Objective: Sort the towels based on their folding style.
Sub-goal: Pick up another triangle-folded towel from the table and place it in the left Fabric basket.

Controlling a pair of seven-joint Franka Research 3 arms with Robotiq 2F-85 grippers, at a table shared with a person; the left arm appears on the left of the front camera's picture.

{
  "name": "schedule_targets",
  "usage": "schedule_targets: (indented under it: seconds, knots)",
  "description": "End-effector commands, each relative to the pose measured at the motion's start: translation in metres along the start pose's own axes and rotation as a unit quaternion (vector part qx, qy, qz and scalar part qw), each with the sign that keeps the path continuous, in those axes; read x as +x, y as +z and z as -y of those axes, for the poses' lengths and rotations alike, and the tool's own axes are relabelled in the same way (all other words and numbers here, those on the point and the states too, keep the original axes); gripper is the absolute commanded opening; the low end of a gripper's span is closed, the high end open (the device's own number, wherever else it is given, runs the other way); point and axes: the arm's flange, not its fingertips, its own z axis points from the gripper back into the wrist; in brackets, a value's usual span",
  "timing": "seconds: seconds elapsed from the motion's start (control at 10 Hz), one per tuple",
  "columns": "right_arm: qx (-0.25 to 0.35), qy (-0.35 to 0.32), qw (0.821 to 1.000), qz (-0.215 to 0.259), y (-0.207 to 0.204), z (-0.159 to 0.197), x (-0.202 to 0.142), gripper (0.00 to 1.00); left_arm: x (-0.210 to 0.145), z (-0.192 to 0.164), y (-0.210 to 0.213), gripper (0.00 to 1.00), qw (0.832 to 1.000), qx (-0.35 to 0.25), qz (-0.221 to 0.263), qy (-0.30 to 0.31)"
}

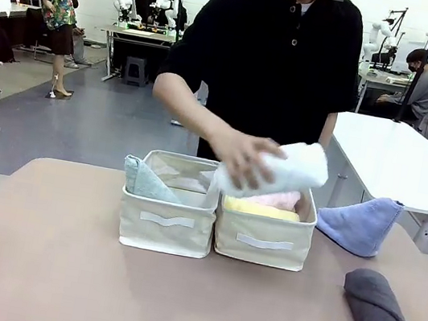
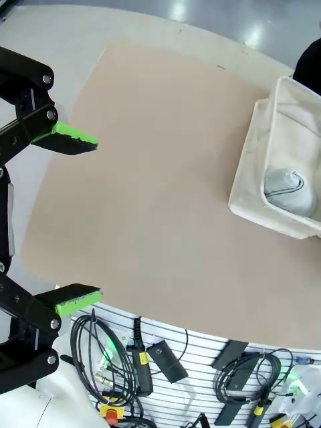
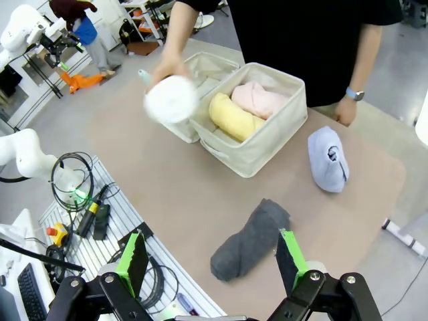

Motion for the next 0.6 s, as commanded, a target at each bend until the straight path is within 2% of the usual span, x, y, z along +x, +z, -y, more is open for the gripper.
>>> schedule_targets:
  seconds: [0.0,0.1,0.2,0.3,0.4,0.5]
  knots:
    - [0.012,0.005,1.000,0.012,-0.001,0.000,0.001,1.00,-0.021,-0.010,0.025,1.00,0.992,-0.071,0.092,-0.052]
    - [0.012,0.005,1.000,0.012,-0.001,0.000,0.001,1.00,-0.041,-0.027,0.043,1.00,0.980,-0.092,0.158,-0.084]
    - [0.012,0.005,1.000,0.012,-0.001,0.000,0.001,1.00,-0.062,-0.048,0.055,1.00,0.960,-0.116,0.219,-0.130]
    - [0.012,0.005,1.000,0.012,-0.001,0.000,0.001,1.00,-0.086,-0.063,0.059,1.00,0.939,-0.127,0.284,-0.142]
    - [0.012,0.005,1.000,0.012,-0.001,0.000,0.001,1.00,-0.106,-0.080,0.057,1.00,0.927,-0.127,0.322,-0.142]
    - [0.012,0.005,1.000,0.012,-0.001,0.000,0.001,1.00,-0.124,-0.091,0.051,1.00,0.932,-0.093,0.334,-0.102]
